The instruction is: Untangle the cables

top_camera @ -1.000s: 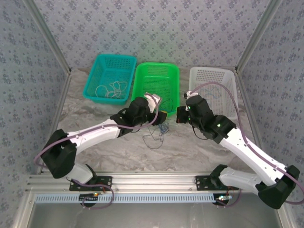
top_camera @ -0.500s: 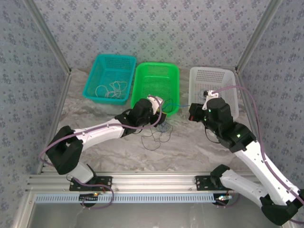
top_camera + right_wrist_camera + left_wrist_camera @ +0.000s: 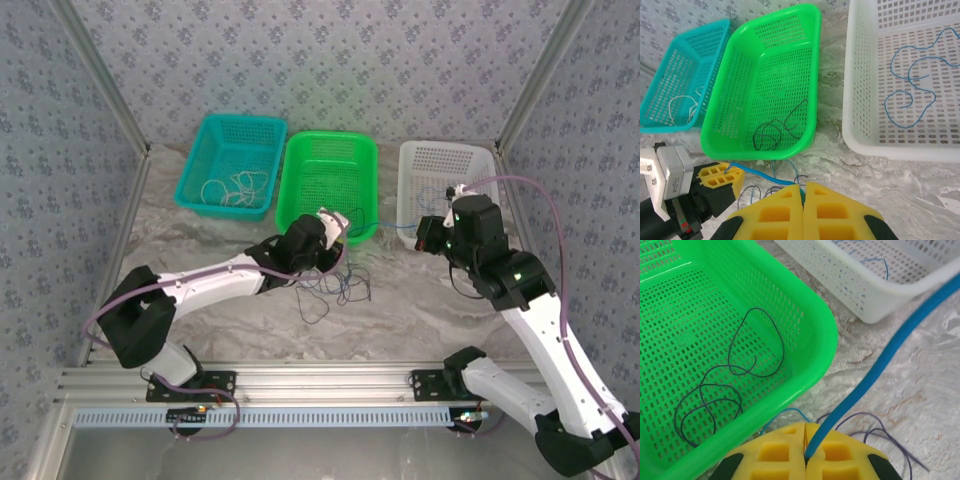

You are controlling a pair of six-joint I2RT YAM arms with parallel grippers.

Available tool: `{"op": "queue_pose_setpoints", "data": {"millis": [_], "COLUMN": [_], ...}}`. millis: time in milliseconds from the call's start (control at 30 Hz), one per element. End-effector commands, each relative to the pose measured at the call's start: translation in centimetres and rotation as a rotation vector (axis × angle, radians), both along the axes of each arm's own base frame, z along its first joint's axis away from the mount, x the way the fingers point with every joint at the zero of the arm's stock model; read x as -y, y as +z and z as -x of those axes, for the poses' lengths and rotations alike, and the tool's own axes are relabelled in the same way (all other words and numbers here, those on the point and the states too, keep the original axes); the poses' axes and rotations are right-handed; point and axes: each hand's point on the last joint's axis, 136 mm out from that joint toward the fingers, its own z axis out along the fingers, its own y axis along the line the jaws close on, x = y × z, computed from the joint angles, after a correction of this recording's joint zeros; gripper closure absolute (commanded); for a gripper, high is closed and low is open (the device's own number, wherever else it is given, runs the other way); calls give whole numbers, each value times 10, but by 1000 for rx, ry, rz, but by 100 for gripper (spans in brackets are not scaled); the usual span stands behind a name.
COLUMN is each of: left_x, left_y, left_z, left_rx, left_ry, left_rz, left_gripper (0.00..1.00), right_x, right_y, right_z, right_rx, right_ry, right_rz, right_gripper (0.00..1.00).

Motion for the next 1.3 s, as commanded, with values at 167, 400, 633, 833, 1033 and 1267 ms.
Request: {"op": "queue_pose_setpoints", "data": {"millis": [167, 400, 633, 833, 1033, 1267], "left_x": [-6, 5, 1, -6, -30, -78], "left_y": [-11, -16, -7, 42, 65, 63], "left_z": [7, 29, 14, -4, -4, -6], "left_rx": [110, 216, 205, 253, 205, 170], "left_ry": [-42, -166, -29, 140, 186, 276], "left_rz": [-184, -302, -273, -157, 8, 62], "left_gripper": [100, 100, 49, 1, 0, 1], "right_x": [28, 27, 40, 57, 95, 155], "right_y": [13, 10, 35, 40, 44, 9], "right_z": [10, 0, -10, -25, -56, -98], "right_rx": [-6, -8, 76, 116, 128, -13], "right_ry": [-52, -60, -101, -185, -312, -430], "right_rz": [74, 36, 34, 79, 111, 202], "right_gripper": [100, 100, 100, 100, 100, 100]}}
